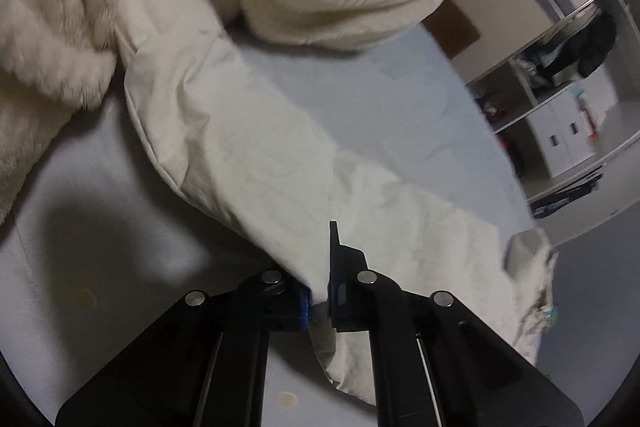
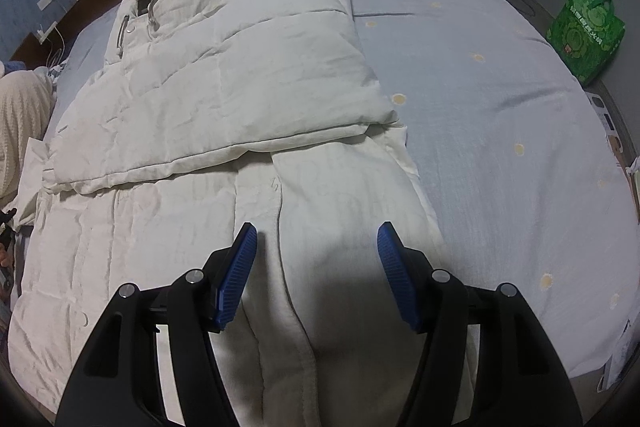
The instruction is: Fold large clothes
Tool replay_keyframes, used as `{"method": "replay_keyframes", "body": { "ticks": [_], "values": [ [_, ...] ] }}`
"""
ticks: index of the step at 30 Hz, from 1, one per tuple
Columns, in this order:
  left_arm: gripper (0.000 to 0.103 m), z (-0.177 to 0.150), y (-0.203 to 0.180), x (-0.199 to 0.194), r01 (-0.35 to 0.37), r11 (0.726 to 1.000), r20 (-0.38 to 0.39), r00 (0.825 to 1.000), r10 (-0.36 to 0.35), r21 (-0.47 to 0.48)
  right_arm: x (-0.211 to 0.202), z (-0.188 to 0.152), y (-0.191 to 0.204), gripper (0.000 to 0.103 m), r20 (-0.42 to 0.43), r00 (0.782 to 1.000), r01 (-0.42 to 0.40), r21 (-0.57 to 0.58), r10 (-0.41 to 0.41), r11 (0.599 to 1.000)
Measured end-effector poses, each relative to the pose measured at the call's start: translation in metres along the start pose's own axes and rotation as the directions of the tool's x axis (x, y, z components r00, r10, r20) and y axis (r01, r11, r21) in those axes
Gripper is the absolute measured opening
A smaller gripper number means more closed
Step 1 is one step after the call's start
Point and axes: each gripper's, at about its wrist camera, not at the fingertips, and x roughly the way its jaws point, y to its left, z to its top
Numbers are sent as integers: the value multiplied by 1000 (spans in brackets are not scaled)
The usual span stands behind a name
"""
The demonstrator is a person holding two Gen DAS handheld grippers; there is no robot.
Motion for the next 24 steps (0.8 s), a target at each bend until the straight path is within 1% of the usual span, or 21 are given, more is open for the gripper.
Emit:
{"method": "replay_keyframes", "body": {
  "ticks": [2, 7, 10, 13, 15, 18, 19, 21, 24],
  "values": [
    [6, 3, -5, -10, 21, 1000, 19, 1000, -21, -5, 0, 0, -2, 59, 3, 1000, -12, 9, 12, 1000],
    [6, 6, -34, -41, 61, 998, 69, 996, -63, 30, -3, 0, -8, 59, 15, 999, -45, 32, 44, 998],
    [6, 5, -64, -67, 118, 991, 106, 987, -124, 57, -3, 0, -10, 59, 20, 998, -60, 45, 59, 997],
    [6, 4, -99, -82, 162, 981, 124, 977, -175, 104, -5, 0, -11, 59, 26, 997, -68, 53, 66, 996],
    [5, -4, -126, -94, 196, 968, 123, 969, -216, 156, -6, 0, -12, 59, 31, 997, -73, 57, 71, 996],
    [5, -22, -171, -103, 241, 941, 102, 957, -270, 237, -7, 0, -14, 59, 38, 996, -80, 64, 77, 995],
    [5, -27, -180, -104, 249, 934, 97, 955, -281, 255, -8, -1, -14, 59, 39, 996, -82, 67, 79, 994],
    [5, -45, -206, -107, 267, 913, 78, 950, -303, 308, -9, -1, -15, 59, 42, 996, -84, 71, 82, 994],
    [5, -71, -238, -109, 300, 883, 46, 940, -338, 361, -9, -2, -15, 59, 46, 995, -92, 78, 88, 993]
  ]
}}
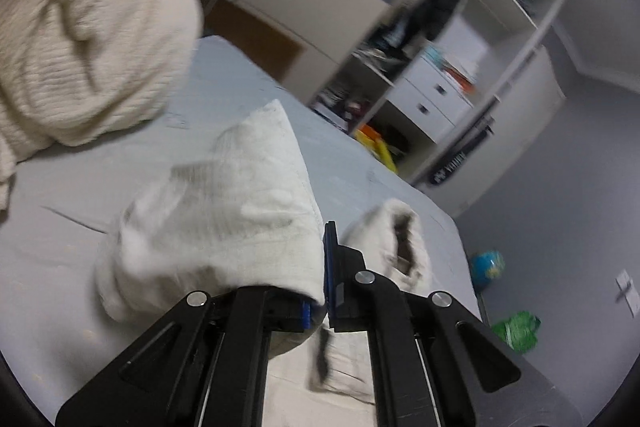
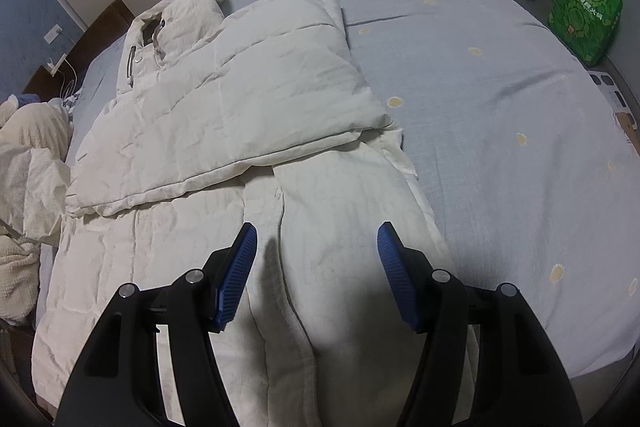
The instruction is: Fold large clothes
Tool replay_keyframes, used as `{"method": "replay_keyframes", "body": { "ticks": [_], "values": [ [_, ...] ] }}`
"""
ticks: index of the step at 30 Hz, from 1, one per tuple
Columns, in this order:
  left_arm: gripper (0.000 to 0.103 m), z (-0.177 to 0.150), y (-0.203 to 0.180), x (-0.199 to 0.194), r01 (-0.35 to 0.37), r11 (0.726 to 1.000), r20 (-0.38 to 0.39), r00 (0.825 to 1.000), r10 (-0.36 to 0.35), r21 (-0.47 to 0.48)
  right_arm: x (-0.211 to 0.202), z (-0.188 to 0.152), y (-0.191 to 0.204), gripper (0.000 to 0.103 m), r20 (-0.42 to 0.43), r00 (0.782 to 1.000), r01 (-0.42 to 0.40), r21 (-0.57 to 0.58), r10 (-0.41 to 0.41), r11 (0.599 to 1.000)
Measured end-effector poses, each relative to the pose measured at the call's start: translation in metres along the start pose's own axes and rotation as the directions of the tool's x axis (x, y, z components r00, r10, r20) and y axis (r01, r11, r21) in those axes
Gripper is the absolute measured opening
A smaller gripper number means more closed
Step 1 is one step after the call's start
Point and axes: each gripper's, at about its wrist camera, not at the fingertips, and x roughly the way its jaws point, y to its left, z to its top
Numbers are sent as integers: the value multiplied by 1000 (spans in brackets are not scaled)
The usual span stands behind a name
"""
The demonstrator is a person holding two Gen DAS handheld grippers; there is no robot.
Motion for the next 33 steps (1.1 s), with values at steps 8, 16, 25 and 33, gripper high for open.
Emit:
{"method": "replay_keyframes", "body": {
  "ticks": [8, 16, 25, 33],
  "values": [
    [5, -55, -71, 28, 68, 994, -81, 995, -62, 80, -2, -1, -7, 59, 9, 1000, -29, 26, 29, 999],
    [5, -125, -114, 90, 81, 984, -245, 969, -40, 160, -5, -1, -16, 59, 18, 998, -68, 64, 67, 996],
    [9, -196, -114, 144, 79, 976, -412, 911, 12, 203, -4, 0, -18, 59, 12, 996, -89, 63, 89, 994],
    [43, -237, -100, 162, 60, 960, -522, 848, 96, 274, -3, 0, -18, 59, 7, 996, -92, 65, 92, 994]
  ]
}}
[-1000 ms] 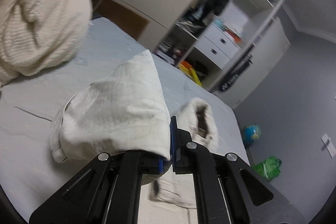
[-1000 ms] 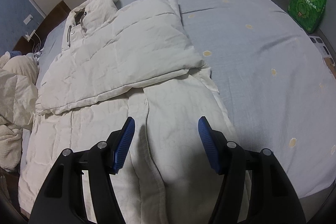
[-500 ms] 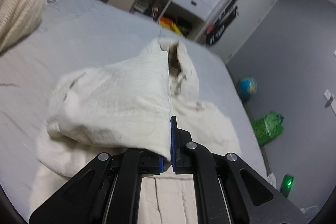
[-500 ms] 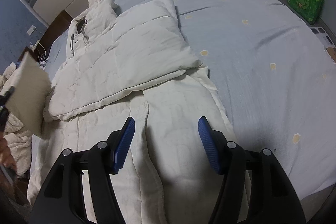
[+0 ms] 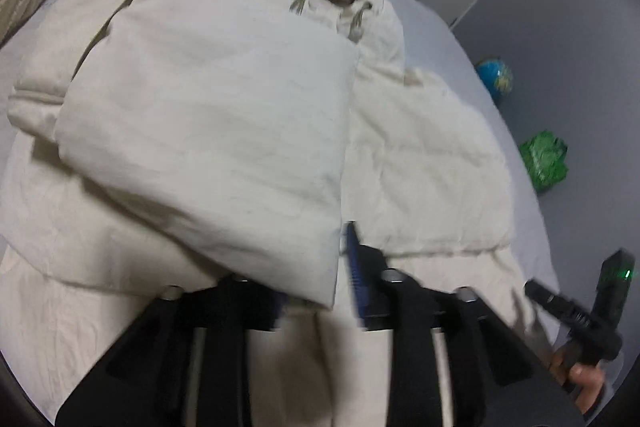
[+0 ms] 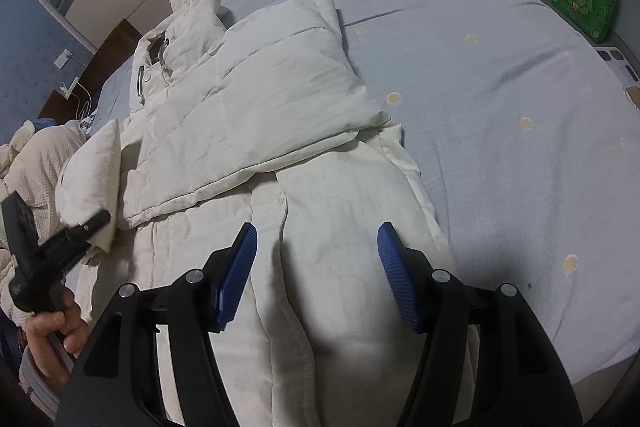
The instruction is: Fold large clothes
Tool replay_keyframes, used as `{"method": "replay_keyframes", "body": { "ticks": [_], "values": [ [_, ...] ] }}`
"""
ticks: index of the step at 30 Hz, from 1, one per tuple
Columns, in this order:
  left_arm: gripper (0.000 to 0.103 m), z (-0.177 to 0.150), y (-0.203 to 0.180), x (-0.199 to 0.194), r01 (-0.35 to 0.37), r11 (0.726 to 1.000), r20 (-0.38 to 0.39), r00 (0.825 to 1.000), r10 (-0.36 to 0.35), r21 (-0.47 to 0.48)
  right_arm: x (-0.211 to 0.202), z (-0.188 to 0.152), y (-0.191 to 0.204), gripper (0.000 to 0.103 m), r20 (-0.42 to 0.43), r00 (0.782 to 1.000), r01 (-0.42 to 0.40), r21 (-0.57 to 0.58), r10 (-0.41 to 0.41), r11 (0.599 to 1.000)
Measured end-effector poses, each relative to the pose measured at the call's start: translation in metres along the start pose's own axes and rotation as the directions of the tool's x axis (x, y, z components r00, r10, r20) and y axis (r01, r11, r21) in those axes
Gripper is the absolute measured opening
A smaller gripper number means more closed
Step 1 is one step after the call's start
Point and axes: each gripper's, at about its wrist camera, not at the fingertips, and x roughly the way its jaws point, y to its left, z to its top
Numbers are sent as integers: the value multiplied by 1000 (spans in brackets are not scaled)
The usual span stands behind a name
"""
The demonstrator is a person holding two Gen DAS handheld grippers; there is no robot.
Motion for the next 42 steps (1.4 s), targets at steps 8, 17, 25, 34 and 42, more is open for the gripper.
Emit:
{"method": "replay_keyframes", "body": {
  "ticks": [8, 17, 25, 34, 42],
  "values": [
    [85, -27, -1, -52, -42, 989, 38, 999, 37, 141, 0, 0, 2, 59, -2, 1000, 12, -3, -12, 1000],
    [88, -39, 65, -121, -136, 991, 150, 979, 135, -7, 3, -2, 17, 59, -11, 997, 80, -75, -81, 994],
    [88, -39, 118, -161, -245, 961, 199, 943, 267, -126, -1, -8, 80, 59, -23, 997, 63, -289, -73, 955],
    [88, -53, 162, -153, -241, 932, 118, 952, 281, -269, 18, -22, 220, 59, -67, 998, -40, -544, 4, 838],
    [84, -57, 179, -146, -245, 910, 72, 956, 284, -333, 53, -33, 340, 59, -88, 996, -73, -692, 17, 718]
  ]
}}
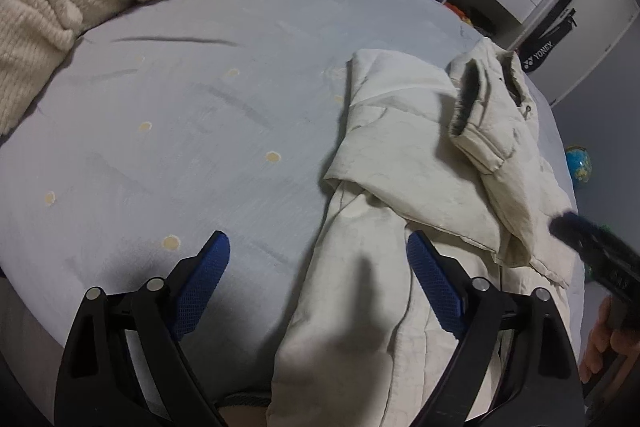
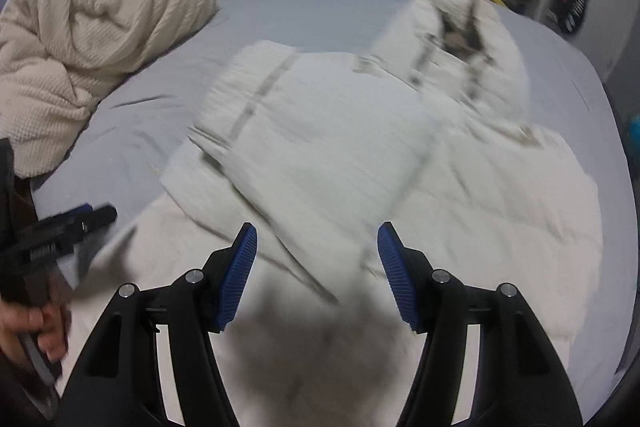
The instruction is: Fold large clothes
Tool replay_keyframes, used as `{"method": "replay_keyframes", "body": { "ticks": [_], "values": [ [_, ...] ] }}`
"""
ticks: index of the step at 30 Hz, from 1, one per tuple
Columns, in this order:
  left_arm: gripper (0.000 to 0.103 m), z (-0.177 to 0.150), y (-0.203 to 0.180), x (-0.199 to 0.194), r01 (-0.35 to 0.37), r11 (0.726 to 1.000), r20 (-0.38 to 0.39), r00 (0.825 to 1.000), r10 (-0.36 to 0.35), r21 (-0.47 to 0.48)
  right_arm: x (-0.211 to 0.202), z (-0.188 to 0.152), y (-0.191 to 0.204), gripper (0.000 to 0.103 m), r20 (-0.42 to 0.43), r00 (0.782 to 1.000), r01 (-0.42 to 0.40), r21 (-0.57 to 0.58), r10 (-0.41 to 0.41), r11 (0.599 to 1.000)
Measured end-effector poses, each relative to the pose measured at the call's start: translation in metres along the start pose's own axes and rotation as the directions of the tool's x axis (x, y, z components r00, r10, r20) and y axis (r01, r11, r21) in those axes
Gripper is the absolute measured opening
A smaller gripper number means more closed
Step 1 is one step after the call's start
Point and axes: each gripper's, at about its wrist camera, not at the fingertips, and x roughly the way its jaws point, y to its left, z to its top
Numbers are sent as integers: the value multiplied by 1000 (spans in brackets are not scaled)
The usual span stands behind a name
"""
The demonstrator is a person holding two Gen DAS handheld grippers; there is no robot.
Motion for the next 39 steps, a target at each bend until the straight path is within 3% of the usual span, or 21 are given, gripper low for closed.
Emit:
{"method": "replay_keyframes", "body": {
  "ticks": [6, 8, 13, 15, 17, 20, 25, 30, 35, 39],
  "values": [
    [84, -2, -1, 1, -11, 1000, -13, 1000, 11, 4, 45, 27, 37, 59, -50, 995, 82, -96, -87, 992],
    [84, -2, -3, 4, -18, 1000, -21, 1000, 18, 5, 56, 28, 46, 63, -55, 990, 125, -132, -133, 983],
    [84, -2, -7, 7, -34, 999, -30, 999, 34, 21, 71, 28, 57, 62, -25, 975, 213, -204, -223, 956],
    [84, -3, -7, 8, -35, 999, -31, 999, 36, 26, 68, 27, 57, 49, -3, 975, 219, -205, -224, 954],
    [85, -3, -4, 8, -25, 1000, -31, 999, 25, 16, 61, 27, 51, 26, 16, 975, 221, -206, -223, 953],
    [85, -2, 0, 8, -12, 1000, -34, 999, 12, -6, 45, 29, 38, 18, 43, 977, 215, -173, -211, 961],
    [85, -2, 0, 6, -5, 1000, -28, 1000, 5, -6, 4, 31, -13, 17, 101, 981, 163, 19, -164, 986],
    [85, -2, -1, 6, -1, 1000, -27, 1000, 1, -8, -26, 8, -82, 17, 135, 981, 101, 256, -140, 961],
    [85, -2, -1, 7, -2, 1000, -28, 1000, 2, -3, -29, -48, -156, 17, 111, 989, 23, 525, -95, 850],
    [85, -1, -2, 7, -7, 1000, -29, 1000, 7, 3, -7, -93, -193, 18, 88, 996, -76, 673, 22, 735]
  ]
}}
